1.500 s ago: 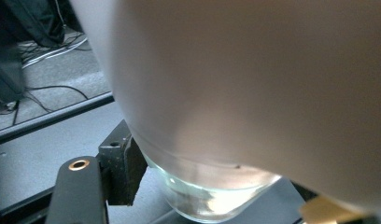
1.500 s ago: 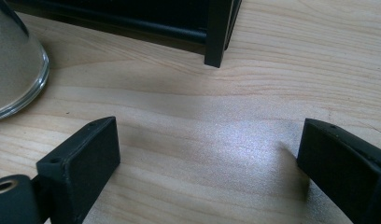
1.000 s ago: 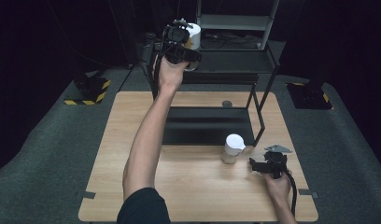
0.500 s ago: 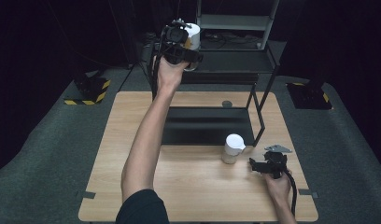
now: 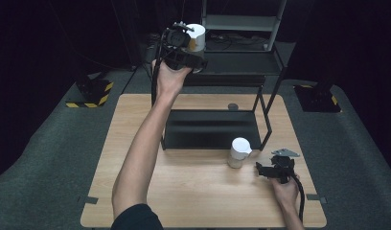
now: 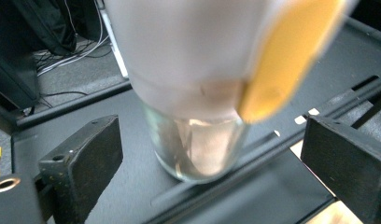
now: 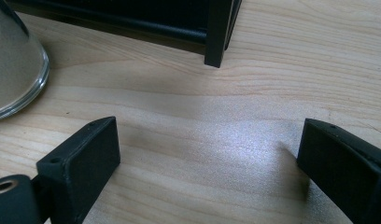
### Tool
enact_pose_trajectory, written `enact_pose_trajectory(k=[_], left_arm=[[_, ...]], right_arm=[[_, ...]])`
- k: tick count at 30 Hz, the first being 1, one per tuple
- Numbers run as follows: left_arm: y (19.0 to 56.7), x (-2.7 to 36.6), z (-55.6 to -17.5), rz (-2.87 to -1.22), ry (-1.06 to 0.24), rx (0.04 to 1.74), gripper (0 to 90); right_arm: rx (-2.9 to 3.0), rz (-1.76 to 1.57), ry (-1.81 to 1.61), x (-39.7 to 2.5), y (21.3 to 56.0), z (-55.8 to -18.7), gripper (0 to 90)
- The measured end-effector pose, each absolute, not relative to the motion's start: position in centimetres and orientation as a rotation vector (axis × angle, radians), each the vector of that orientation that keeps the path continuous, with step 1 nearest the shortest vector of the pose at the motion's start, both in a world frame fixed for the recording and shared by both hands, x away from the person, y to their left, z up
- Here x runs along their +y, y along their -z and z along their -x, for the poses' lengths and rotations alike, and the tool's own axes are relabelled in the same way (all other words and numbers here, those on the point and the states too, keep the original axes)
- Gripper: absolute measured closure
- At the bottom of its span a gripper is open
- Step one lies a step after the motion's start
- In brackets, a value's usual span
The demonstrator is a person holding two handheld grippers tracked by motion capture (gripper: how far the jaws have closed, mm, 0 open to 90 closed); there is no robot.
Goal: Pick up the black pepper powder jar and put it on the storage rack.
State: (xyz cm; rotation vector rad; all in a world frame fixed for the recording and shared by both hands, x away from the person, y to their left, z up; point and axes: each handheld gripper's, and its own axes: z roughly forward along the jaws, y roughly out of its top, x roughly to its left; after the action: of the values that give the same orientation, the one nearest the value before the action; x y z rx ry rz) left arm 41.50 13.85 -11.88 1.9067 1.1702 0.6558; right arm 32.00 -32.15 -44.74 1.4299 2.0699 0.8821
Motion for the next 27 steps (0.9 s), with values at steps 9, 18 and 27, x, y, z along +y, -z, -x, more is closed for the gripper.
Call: enact_pose_trajectory(k=[9, 18, 27], left_arm=[[12.4, 15.0, -39.2, -1.896, -0.645, 1.156, 5.8], [13.5, 16.3, -37.7, -1.894, -0.641, 1.166, 6.3], [15.0, 17.1, -36.5, -1.897, -0.632, 1.155, 6.4]], right_arm=[[2.07, -1.43, -0.882, -32.2, 44.7, -32.0, 5.4], [2.07, -1.428, -0.882, -32.2, 44.7, -32.0, 5.4], [2.07, -1.428, -0.882, -32.2, 44.7, -32.0, 5.4]])
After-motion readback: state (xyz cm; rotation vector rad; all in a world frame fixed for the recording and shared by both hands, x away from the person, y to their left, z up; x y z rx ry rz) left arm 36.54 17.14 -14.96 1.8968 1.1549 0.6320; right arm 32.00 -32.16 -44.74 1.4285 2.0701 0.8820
